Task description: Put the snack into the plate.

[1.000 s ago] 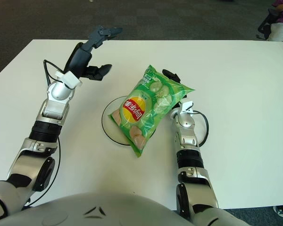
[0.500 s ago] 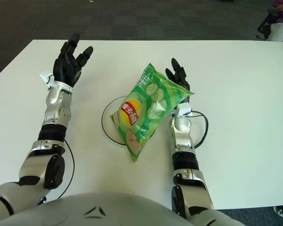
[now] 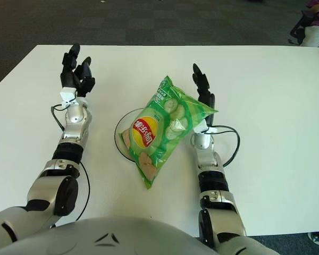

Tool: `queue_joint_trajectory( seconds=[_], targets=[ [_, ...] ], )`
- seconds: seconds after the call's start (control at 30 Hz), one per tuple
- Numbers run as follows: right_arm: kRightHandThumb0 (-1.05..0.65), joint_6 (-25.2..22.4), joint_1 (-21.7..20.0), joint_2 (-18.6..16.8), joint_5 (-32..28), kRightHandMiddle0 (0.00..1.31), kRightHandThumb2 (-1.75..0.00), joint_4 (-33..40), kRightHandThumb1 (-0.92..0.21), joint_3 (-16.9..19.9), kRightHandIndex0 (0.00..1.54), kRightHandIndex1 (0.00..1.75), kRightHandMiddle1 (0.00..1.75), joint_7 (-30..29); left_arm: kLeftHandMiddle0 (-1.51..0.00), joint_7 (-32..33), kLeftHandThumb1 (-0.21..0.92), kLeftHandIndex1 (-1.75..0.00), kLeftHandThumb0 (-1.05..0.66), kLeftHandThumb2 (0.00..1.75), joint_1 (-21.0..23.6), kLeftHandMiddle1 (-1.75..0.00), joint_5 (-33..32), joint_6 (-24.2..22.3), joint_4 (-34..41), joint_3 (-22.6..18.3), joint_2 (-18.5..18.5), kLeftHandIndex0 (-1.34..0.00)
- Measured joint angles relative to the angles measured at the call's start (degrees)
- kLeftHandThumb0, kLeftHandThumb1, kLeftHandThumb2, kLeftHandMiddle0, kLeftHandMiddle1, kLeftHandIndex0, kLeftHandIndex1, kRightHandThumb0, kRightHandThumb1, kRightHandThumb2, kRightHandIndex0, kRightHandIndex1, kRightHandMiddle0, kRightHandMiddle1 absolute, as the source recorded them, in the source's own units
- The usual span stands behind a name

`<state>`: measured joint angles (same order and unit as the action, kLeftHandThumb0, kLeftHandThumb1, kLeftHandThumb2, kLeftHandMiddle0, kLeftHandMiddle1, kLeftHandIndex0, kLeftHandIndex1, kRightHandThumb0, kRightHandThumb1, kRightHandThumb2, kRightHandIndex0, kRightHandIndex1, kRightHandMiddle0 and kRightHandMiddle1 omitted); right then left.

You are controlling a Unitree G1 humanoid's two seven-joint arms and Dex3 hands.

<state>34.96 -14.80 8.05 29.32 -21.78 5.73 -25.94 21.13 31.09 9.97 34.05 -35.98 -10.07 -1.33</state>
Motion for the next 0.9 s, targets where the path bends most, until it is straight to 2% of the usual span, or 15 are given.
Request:
queue_joint_trajectory(
  seconds=[0.03,0.07,0.1,0.13,0.17,0.2,0.23,0.3,0.4,0.53,0.77,0.8,0.9],
  targets=[
    [-0.58,-1.08,0.09,0.92,2.17,0.43,-0.49,0.46,-0.92,-0.34,0.49,0.01,0.09,-0.91,-0.78,0.35,0.92,-0.94,-0.49,0.49,0.00,-0.11,0.12,0.29,-0.25,0.07,0.03,-0.34],
    [-0.57,-2.27,0.20,1.96,4.53,0.44,-0.47,1.02,-0.92,-0.72,0.49,0.00,0.09,-1.63,-0.75,0.53,0.92,-1.09,-0.46,0.48,0.00,-0.19,0.20,0.44,-0.46,0.09,0.03,-0.33],
    [-0.56,-3.82,0.34,2.97,6.92,0.44,-0.46,1.72,-0.92,-1.06,0.48,0.00,0.08,-2.06,-0.65,0.66,0.92,-1.30,-0.42,0.47,0.00,-0.42,0.24,0.44,-0.59,0.13,0.03,-0.30],
    [-0.56,-5.45,0.46,4.05,9.55,0.44,-0.45,2.45,-0.92,-1.43,0.47,0.00,0.08,-2.30,-0.60,0.79,0.92,-1.38,-0.41,0.47,0.00,-0.55,0.26,0.43,-0.73,0.16,0.02,-0.29],
    [-0.55,-7.23,0.58,5.02,11.84,0.44,-0.44,3.17,-0.92,-1.84,0.45,0.00,0.08,-2.32,-0.52,0.92,0.92,-1.49,-0.38,0.47,0.00,-0.75,0.27,0.43,-0.79,0.18,0.00,-0.27],
    [-0.55,-9.41,0.78,6.13,14.63,0.43,-0.43,4.13,-0.92,-2.33,0.44,0.00,0.08,-2.24,-0.48,1.06,0.92,-1.51,-0.31,0.45,0.00,-0.90,0.28,0.42,-0.82,0.22,-0.01,-0.26],
    [-0.55,-11.58,1.02,7.13,17.20,0.43,-0.43,5.14,-0.92,-2.84,0.43,0.00,0.07,-1.95,-0.43,1.24,0.92,-1.54,-0.20,0.44,0.00,-1.13,0.31,0.42,-0.82,0.27,-0.01,-0.24],
    [-0.55,-16.61,1.65,8.93,22.13,0.41,-0.42,7.56,-0.92,-3.90,0.40,0.00,0.06,-0.24,-0.38,1.61,0.92,-1.57,-0.08,0.42,0.00,-1.37,0.43,0.40,-0.85,0.37,0.02,-0.22],
    [-0.56,-23.98,2.80,10.61,27.26,0.41,-0.42,11.20,-0.92,-5.42,0.37,0.00,0.05,4.11,-0.37,2.28,0.92,-1.56,-0.03,0.41,0.01,-1.49,0.69,0.26,-1.07,0.70,0.11,-0.22],
    [-0.57,-33.38,3.85,11.82,31.47,0.42,-0.42,14.10,-0.92,-7.85,0.36,0.00,0.06,10.17,-0.37,2.40,0.92,-1.56,-0.01,0.40,0.14,-1.53,0.76,-0.48,-1.61,1.45,0.28,-0.22],
    [-0.57,-41.77,4.96,13.42,32.95,0.45,-0.42,14.87,-0.92,-10.74,0.36,0.00,0.06,15.76,-0.38,1.39,0.92,-1.54,0.00,0.38,0.19,-1.52,0.17,-1.39,-1.85,2.40,0.53,-0.23],
    [-0.57,-44.58,5.05,13.59,32.92,0.45,-0.42,16.17,-0.92,-11.25,0.36,0.00,0.06,17.93,-0.39,0.65,0.92,-1.53,0.00,0.37,0.19,-1.51,-0.41,-1.70,-1.83,2.71,0.60,-0.25],
    [-0.57,-46.91,5.09,13.51,32.93,0.45,-0.41,17.63,-0.92,-11.61,0.37,0.01,0.06,19.31,-0.39,-0.09,0.92,-1.53,0.00,0.36,0.19,-1.48,-0.96,-2.07,-1.75,2.78,0.53,-0.28]
  ],
)
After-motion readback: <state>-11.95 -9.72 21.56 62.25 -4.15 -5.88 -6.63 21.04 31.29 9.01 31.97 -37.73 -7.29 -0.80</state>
